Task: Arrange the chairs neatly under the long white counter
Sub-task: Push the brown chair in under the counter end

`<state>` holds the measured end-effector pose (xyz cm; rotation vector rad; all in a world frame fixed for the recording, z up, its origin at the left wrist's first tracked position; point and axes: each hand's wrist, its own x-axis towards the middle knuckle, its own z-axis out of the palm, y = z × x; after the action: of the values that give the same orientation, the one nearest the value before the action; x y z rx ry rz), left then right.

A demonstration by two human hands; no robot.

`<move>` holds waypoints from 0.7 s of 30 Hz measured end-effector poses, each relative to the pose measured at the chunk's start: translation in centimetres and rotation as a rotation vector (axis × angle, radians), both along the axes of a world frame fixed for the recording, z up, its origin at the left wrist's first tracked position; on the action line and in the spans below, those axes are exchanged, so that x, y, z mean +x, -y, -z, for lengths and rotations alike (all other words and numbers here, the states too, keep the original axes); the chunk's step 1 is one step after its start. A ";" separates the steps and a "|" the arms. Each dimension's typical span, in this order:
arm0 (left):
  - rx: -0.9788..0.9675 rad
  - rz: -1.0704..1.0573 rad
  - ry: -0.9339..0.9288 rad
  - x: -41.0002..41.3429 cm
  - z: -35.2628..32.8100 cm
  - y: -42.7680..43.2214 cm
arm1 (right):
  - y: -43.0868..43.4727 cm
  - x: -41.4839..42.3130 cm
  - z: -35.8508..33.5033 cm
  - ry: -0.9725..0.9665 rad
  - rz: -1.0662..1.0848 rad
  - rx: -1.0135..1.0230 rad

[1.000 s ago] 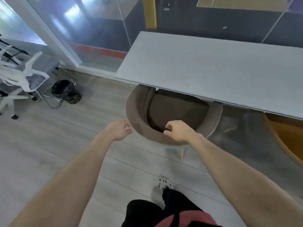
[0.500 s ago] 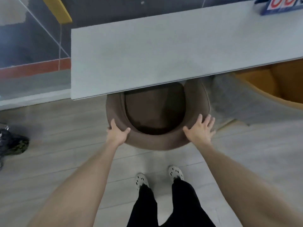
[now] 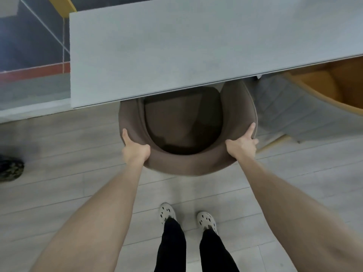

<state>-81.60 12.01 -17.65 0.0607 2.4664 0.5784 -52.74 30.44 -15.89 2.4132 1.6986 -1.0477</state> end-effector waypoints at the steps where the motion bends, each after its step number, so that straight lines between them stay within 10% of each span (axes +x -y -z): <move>1: -0.001 0.001 0.000 0.2 0.0 0.2 | 0.0 0.2 -0.1 0.000 -0.016 -0.004; 21: 0.030 -0.100 0.042 9.0 0.3 9.9 | 5.8 7.2 -2.1 -0.051 -0.223 -0.056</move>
<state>-72.64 2.13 -17.99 -0.0618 2.4310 0.6533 -45.59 24.65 -13.80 2.1209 1.8728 -1.1156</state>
